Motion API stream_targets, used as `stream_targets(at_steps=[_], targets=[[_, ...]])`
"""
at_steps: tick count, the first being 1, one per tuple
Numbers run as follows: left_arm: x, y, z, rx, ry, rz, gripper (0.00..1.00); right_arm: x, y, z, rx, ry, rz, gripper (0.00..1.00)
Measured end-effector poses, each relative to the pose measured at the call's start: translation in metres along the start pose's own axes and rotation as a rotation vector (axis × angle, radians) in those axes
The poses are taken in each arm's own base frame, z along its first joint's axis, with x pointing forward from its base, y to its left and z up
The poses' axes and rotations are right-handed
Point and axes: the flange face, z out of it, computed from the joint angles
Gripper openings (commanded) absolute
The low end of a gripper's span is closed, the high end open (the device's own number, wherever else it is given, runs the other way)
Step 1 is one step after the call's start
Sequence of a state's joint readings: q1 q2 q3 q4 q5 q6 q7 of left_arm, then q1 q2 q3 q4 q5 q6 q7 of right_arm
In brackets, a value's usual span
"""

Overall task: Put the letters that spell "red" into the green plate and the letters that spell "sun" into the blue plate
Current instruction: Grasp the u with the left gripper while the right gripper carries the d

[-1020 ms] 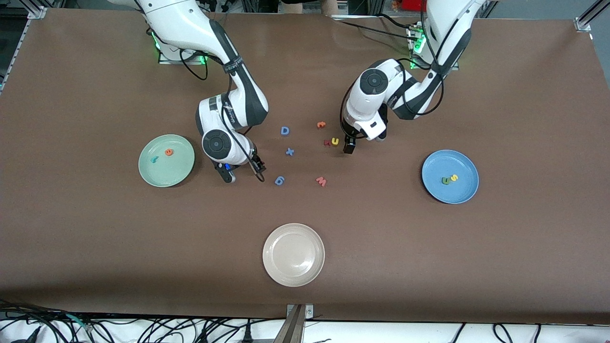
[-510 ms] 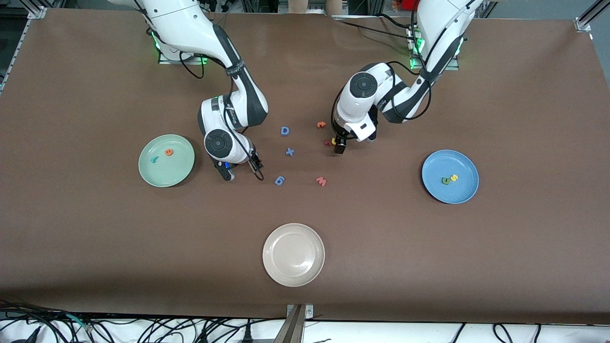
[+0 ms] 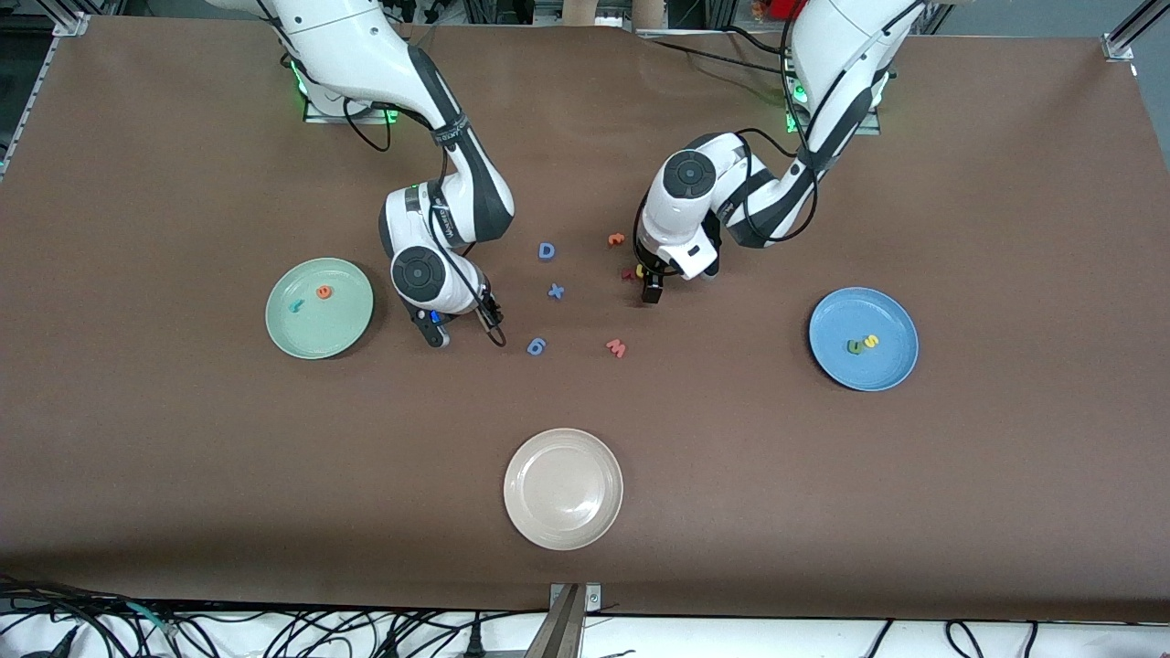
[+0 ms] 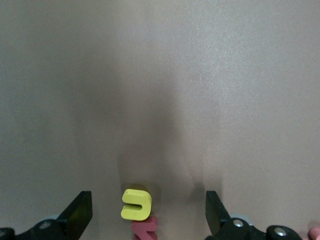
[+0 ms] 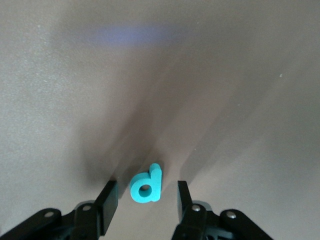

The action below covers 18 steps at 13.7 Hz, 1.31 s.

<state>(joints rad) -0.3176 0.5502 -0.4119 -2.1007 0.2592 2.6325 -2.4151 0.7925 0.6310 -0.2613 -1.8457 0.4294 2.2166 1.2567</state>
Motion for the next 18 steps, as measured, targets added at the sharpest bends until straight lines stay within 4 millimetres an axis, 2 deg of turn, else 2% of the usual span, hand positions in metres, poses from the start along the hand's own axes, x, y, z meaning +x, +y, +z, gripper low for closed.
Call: stream_targets(at_steps=[5,7,12,17,18], targets=[[-0.002,0.000,0.002,-0.003,-0.004,-0.012,1.00,-0.001,0.005,0.001,0.022,0.009,0.001,0.55],[-0.004,-0.001,0.002,-0.007,-0.010,-0.010,0.98,-0.001,0.006,0.001,0.027,0.011,0.001,0.49],[-0.008,-0.003,0.003,-0.016,-0.022,-0.018,0.98,0.000,0.012,0.005,0.043,0.019,0.004,0.16],[-0.008,-0.005,0.009,-0.015,-0.014,-0.006,0.97,0.002,0.014,0.005,0.040,0.019,0.003,0.16],[-0.008,-0.005,0.010,-0.019,-0.008,-0.001,0.94,0.006,0.015,0.000,0.038,0.018,0.003,0.16]])
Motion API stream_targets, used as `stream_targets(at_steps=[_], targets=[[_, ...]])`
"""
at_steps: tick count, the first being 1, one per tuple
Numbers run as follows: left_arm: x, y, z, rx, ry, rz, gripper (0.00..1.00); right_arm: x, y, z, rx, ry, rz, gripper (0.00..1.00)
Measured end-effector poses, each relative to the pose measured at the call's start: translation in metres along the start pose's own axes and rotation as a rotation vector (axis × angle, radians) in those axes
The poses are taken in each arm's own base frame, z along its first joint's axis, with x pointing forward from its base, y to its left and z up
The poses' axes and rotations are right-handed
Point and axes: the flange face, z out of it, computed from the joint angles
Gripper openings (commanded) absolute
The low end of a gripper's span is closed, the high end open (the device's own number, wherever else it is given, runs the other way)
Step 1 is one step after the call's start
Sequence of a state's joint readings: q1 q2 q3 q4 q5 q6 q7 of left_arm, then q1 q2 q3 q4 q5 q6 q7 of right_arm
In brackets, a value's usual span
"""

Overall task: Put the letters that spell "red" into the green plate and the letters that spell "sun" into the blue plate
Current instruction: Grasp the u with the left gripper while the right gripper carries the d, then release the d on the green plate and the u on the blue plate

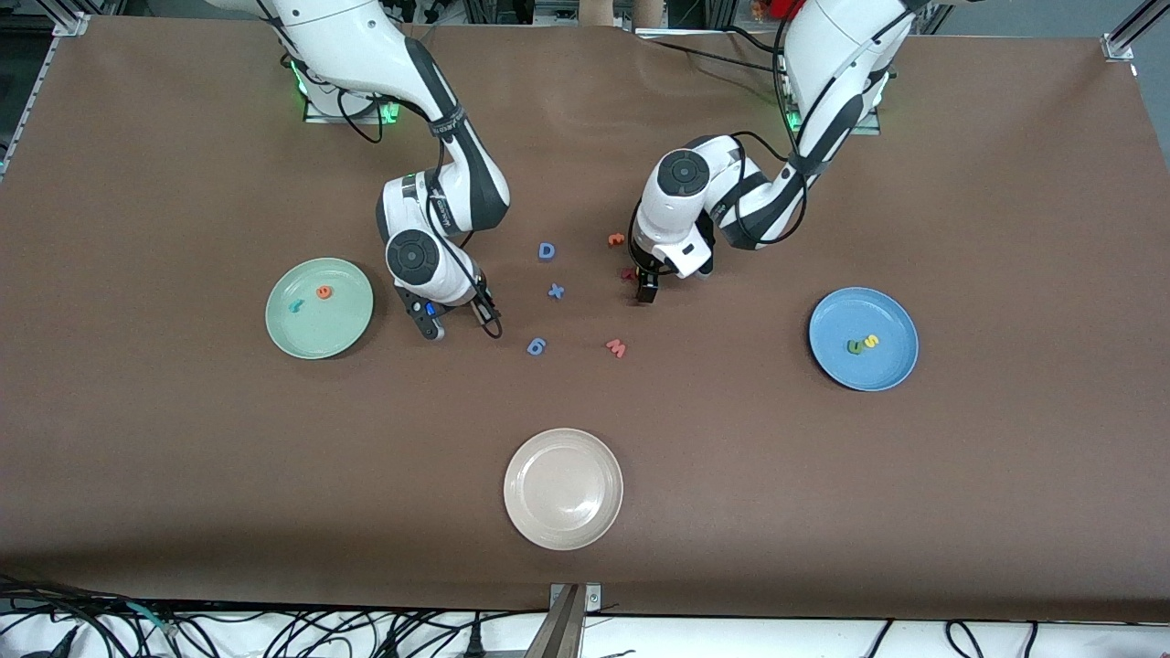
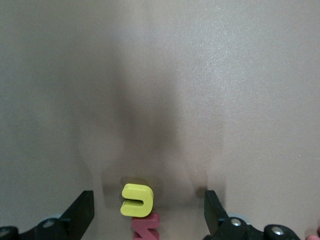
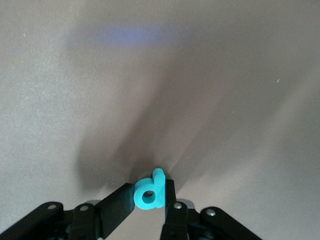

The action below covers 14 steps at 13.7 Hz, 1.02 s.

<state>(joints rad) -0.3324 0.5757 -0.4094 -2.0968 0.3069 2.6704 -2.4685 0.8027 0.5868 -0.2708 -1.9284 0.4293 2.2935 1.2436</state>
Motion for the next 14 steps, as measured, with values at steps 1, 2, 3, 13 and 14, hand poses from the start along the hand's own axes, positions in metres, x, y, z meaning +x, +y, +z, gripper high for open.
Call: stream_targets(at_steps=[1,2,3,13,14], targets=[[0.000,0.000,0.000,-0.002,0.002,0.002,0.89,0.008,0.002,-0.009,-0.008,-0.005,-0.007,0.15],[0.000,0.000,0.001,-0.001,0.003,0.002,0.86,0.019,0.006,-0.024,-0.023,-0.014,-0.020,0.16],[0.000,0.000,0.001,-0.001,0.003,0.000,0.84,0.033,0.011,-0.041,-0.040,-0.029,-0.033,0.16],[-0.001,0.008,-0.004,-0.036,-0.003,-0.020,0.05,0.213,0.088,-0.103,-0.109,-0.101,-0.256,0.17],[-0.001,0.008,-0.004,-0.037,-0.002,-0.020,0.05,0.227,0.093,-0.092,-0.122,-0.100,-0.264,0.17]])
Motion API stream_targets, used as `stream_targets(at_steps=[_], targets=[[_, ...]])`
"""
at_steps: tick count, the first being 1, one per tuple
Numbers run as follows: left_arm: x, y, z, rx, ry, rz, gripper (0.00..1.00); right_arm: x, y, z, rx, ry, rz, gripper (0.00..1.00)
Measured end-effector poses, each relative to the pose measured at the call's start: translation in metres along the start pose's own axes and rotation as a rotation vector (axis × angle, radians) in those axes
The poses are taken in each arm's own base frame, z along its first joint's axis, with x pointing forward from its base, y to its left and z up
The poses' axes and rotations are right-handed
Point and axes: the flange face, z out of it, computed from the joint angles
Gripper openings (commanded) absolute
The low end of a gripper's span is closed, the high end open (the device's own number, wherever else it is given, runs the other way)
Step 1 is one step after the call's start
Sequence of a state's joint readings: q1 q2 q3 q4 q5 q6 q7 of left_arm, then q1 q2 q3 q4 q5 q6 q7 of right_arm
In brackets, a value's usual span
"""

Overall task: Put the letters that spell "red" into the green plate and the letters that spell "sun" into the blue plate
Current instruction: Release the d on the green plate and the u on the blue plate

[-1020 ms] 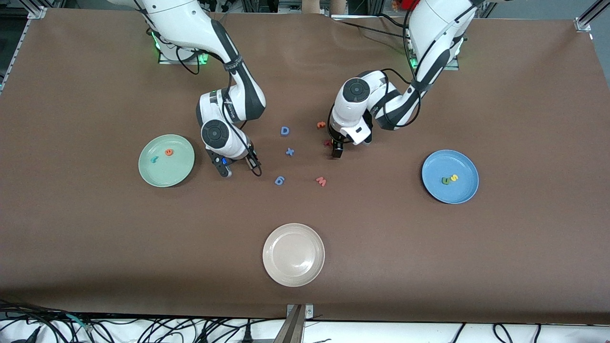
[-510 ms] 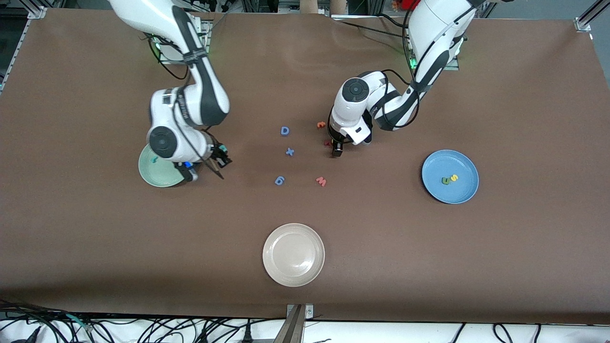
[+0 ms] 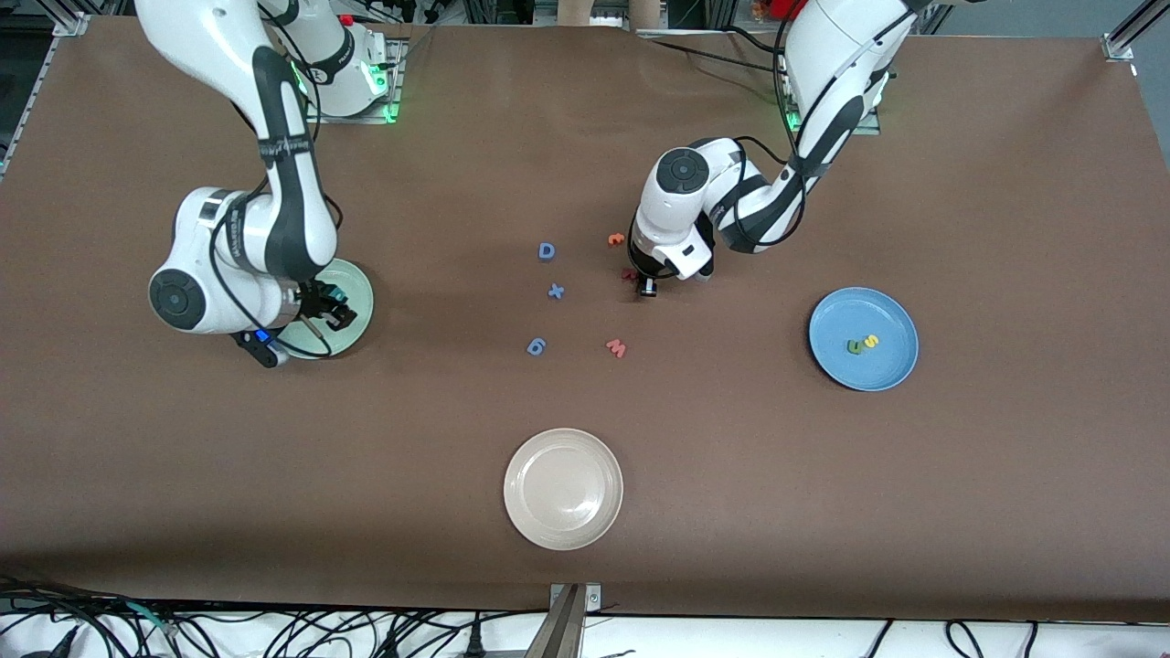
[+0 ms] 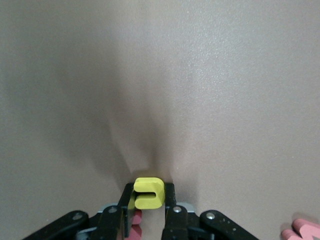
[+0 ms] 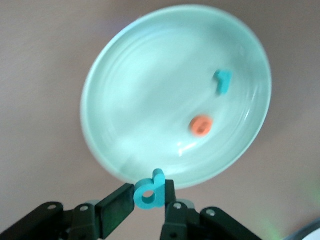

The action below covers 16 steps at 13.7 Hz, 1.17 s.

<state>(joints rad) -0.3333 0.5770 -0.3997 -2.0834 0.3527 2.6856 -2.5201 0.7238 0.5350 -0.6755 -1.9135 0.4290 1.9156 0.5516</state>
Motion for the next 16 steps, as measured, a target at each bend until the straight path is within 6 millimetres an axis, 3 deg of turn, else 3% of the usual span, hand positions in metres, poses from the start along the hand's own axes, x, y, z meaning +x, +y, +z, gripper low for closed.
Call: stream_targets(at_steps=[2,5,7,9,10,13,16], targets=[[0.000,0.000,0.000,-0.002,0.002,0.005,0.05,0.016,0.005,0.020,-0.010,0.002,0.004,0.17],[0.001,0.001,-0.001,-0.009,0.005,0.015,0.03,0.017,-0.009,0.047,0.011,-0.008,0.011,0.17],[0.012,0.014,-0.004,-0.033,0.020,0.035,0.03,0.015,-0.013,0.056,0.004,-0.010,0.010,0.22],[0.022,0.027,-0.014,-0.058,0.027,0.056,0.03,0.016,-0.013,0.058,0.000,-0.011,0.012,0.81],[0.026,0.032,-0.019,-0.067,0.028,0.069,0.03,0.016,-0.013,0.059,-0.002,-0.011,0.012,0.94],[0.046,0.049,-0.036,-0.072,0.066,0.139,0.03,0.017,-0.012,0.060,-0.003,-0.013,0.014,0.99],[0.090,0.076,-0.059,-0.063,0.120,0.238,0.03,0.017,-0.015,0.042,0.025,-0.007,0.010,0.99]])
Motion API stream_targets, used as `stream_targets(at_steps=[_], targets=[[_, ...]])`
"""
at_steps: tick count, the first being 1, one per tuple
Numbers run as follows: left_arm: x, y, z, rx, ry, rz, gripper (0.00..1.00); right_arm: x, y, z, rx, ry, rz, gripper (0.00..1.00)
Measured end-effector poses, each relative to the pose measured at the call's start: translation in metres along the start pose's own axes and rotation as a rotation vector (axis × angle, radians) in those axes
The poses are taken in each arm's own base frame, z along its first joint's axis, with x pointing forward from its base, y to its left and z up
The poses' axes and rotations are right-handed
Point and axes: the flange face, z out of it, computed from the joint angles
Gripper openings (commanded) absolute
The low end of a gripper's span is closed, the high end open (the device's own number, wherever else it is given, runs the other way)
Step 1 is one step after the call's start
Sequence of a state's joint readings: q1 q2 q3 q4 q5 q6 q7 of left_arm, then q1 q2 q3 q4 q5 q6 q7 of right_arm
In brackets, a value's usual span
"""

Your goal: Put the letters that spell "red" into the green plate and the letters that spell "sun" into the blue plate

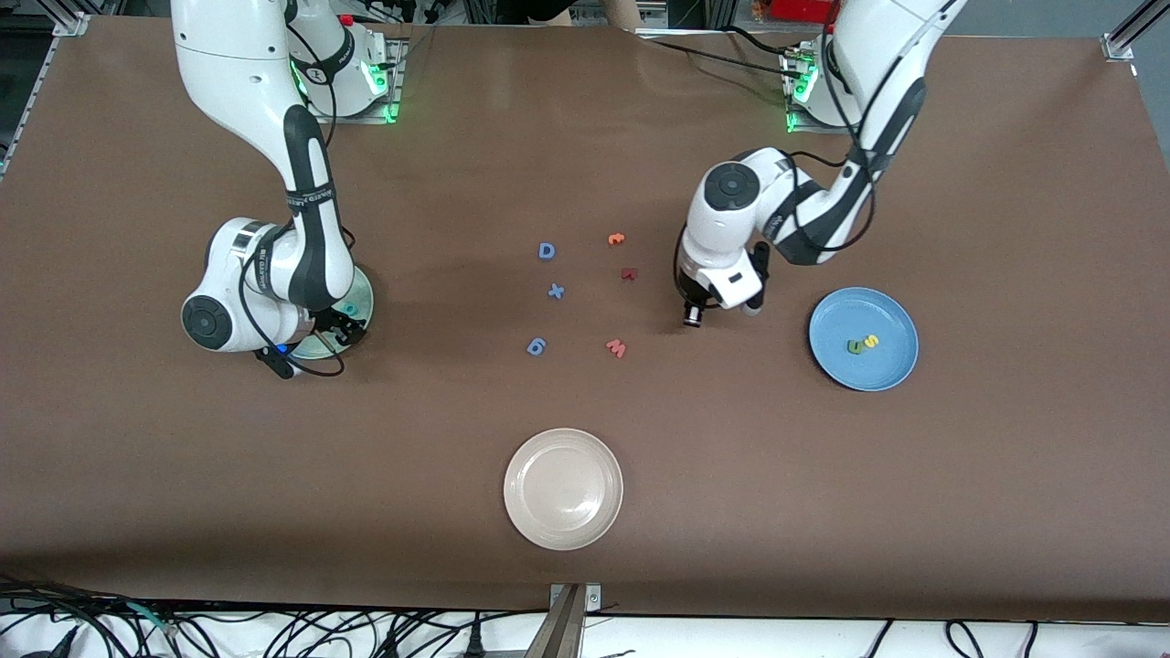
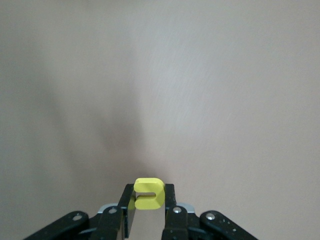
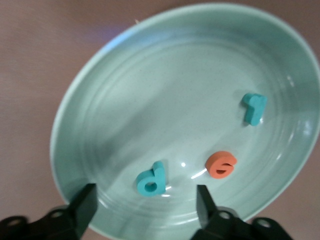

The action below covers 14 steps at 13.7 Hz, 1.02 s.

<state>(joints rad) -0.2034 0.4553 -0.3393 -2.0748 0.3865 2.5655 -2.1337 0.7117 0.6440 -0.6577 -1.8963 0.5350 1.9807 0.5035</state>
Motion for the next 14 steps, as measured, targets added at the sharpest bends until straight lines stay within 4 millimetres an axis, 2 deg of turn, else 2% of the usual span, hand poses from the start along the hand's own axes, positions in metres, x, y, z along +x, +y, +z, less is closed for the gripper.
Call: stream_targets(at_steps=[2,5,9,11,12,13,14], targets=[[0.045,0.012,-0.008,0.010,0.010,0.089,0.04,-0.001,0.002,-0.040,0.043,-0.005,-0.007,0.99],[0.113,0.020,-0.019,0.066,-0.003,0.267,0.04,-0.008,0.013,-0.116,0.087,-0.027,-0.034,0.99],[0.184,0.019,-0.023,0.111,-0.006,0.518,0.06,-0.023,0.034,-0.230,0.079,-0.011,-0.097,0.99],[0.220,0.014,-0.020,0.137,-0.016,0.669,0.07,-0.029,0.046,-0.274,0.091,0.019,-0.167,0.99],[0.237,0.011,-0.018,0.148,-0.022,0.747,0.07,-0.029,0.051,-0.287,0.096,0.036,-0.194,0.99],[0.253,0.008,-0.016,0.158,-0.028,0.816,0.16,-0.029,0.054,-0.295,0.100,0.047,-0.213,0.99],[0.266,0.004,-0.013,0.167,-0.035,0.873,0.59,-0.029,0.057,-0.299,0.100,0.050,-0.230,0.99]])
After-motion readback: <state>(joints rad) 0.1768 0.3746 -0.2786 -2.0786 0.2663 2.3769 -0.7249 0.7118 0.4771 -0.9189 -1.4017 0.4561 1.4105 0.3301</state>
